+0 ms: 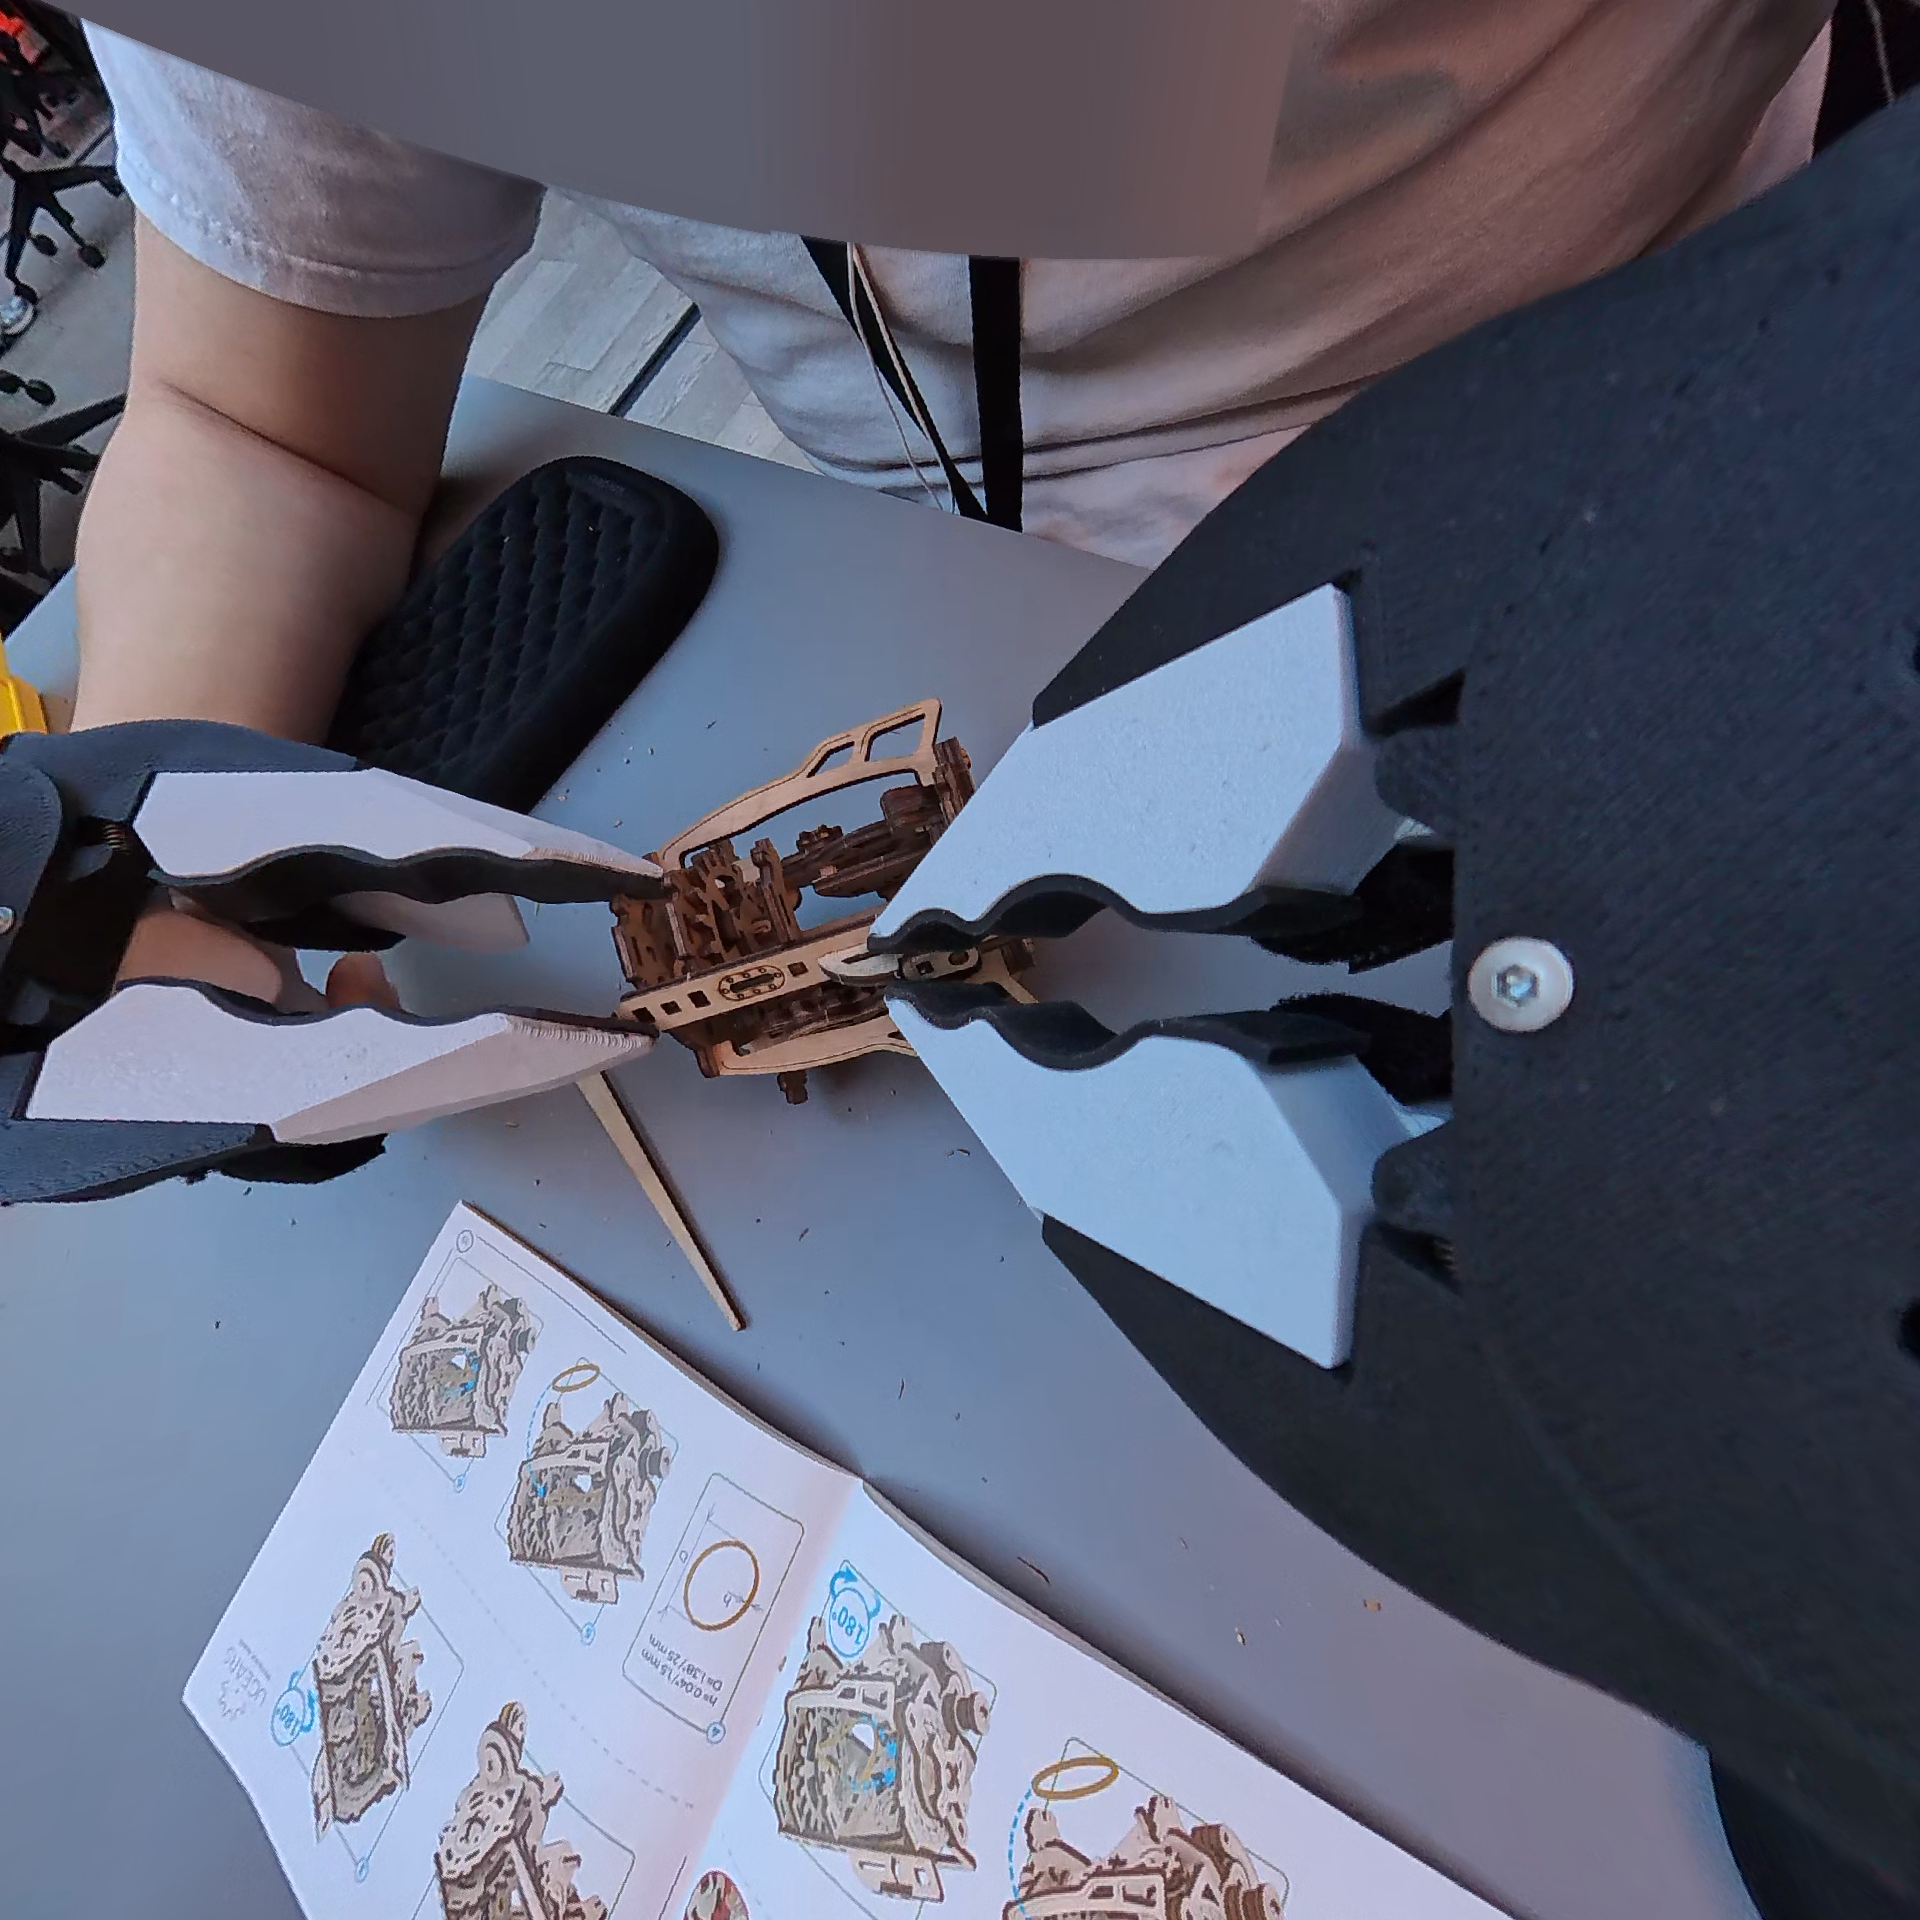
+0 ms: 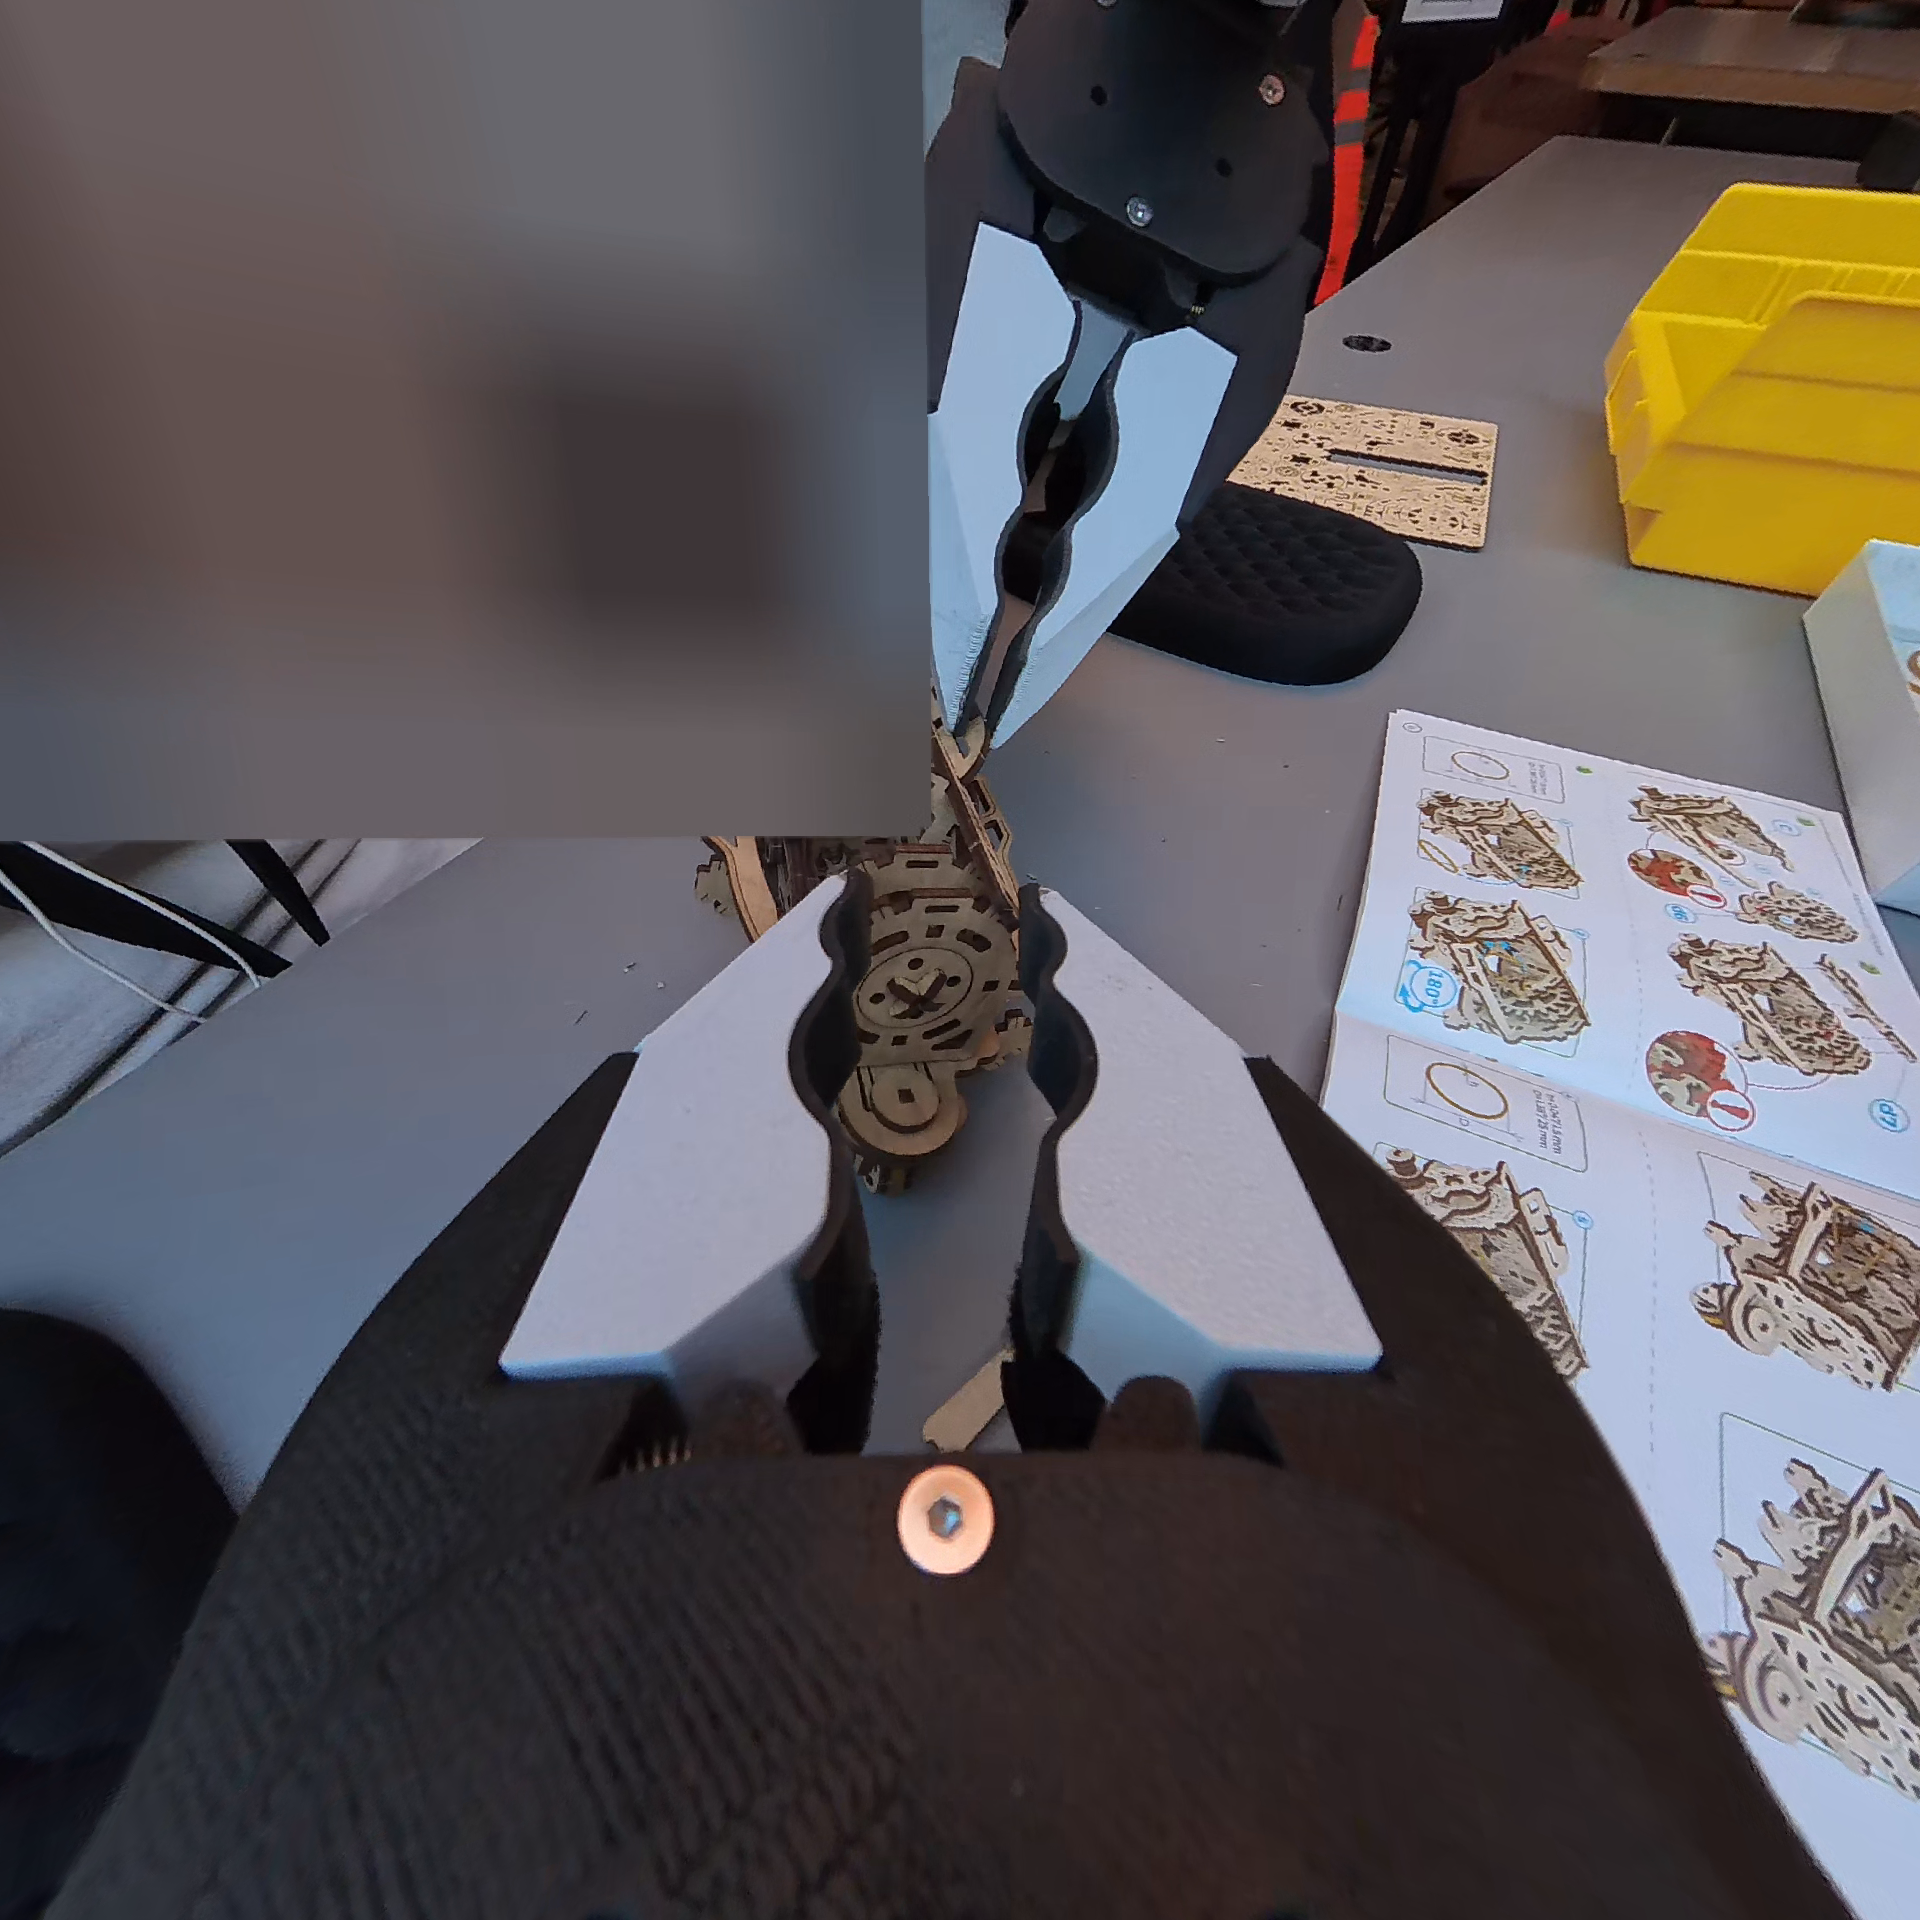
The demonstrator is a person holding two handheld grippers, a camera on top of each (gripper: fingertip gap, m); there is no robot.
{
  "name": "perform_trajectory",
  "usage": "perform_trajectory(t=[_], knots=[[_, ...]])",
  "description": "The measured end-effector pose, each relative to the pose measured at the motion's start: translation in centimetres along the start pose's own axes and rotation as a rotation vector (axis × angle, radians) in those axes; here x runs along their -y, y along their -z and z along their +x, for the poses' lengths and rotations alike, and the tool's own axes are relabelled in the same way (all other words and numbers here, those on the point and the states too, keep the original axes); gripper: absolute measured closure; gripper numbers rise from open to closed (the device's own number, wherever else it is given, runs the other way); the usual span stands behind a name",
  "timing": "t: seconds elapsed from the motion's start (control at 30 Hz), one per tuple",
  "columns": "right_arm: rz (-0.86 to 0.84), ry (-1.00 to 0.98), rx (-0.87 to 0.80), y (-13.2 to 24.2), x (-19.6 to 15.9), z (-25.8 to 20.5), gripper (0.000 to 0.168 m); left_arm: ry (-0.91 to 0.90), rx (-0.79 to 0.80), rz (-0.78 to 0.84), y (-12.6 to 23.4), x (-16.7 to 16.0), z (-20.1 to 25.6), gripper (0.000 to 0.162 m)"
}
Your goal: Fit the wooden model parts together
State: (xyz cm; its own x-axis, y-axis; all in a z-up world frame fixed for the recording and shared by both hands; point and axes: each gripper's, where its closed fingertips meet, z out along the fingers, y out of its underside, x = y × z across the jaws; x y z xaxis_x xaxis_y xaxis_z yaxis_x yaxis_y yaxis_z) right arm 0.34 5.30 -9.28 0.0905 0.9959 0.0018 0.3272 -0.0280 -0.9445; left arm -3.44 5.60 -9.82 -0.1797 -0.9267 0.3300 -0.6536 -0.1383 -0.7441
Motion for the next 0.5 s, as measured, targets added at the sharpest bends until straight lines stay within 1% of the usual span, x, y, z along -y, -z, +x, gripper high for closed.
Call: perform_trajectory(t=[0.17, 0.3, 0.4, 0.5], knots=[[0.007, -0.005, 0.01, 0.0, 0.0, -0.1, 0.141, 0.01, -0.007, 0.006, 0.0, 0.0, 0.1, 0.159], [0.007, -0.003, 0.008, 0.0, 0.0, -0.1, 0.141, 0.035, -0.012, 0.046, 0.1, 0.1, 0.1, 0.158], [0.006, -0.003, 0.008, 0.0, 0.0, -0.1, 0.14, 0.076, 0.032, 0.094, 0.9, 0.0, -0.4, 0.147], [0.005, 0.003, 0.006, 0.0, 0.0, -0.1, 0.14, 0.114, 0.069, 0.221, 2.5, 0.5, 0.1, 0.14]])
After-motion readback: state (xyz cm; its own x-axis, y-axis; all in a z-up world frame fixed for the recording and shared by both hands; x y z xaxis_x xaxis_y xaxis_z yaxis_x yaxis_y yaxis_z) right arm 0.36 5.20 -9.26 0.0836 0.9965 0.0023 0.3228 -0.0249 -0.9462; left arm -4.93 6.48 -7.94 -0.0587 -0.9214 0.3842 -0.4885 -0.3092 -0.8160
